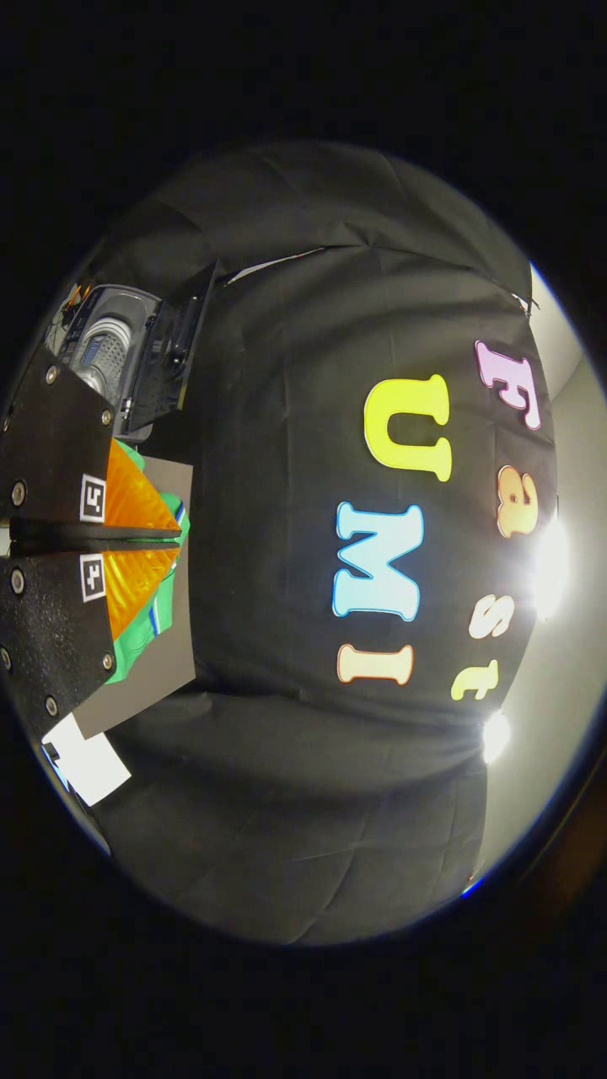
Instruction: Put the clothes into the washing machine and then close the washing machine lid.
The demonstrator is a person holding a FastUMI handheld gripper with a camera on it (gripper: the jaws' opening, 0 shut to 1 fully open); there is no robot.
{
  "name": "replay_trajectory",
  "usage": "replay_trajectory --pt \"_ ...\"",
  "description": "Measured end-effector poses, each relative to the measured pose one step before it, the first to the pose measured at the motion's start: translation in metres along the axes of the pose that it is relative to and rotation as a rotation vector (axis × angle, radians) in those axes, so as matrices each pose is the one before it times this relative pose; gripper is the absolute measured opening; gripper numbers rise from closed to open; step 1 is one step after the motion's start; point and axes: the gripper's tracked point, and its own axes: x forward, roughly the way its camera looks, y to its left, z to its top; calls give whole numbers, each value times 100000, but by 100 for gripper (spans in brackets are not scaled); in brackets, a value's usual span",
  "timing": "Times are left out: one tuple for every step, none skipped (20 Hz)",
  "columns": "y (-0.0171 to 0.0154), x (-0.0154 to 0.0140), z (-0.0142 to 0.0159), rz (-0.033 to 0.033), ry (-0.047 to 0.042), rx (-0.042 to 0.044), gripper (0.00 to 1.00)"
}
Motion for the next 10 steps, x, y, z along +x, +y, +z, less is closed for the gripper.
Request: replay_trajectory --pt "397 -61 603 -899 -1103 -203 0" --pt "476 -184 504 -1046 -787 -355 0" --pt "471 -15 417 -1118 -420 -362 0" --pt "488 -5 289 -1144 -120 -94 0" --pt "417 54 143 -1300 264 63 0" --pt "406 66 -162 -1300 731 223 0" --pt "649 90 80 -294 434 799 0" --pt "848 22 321 -100 -199 512 0" --pt "769 -4 301 -401 -314 -593 0" --pt "809 -211 325 -562 -354 -1122 0"
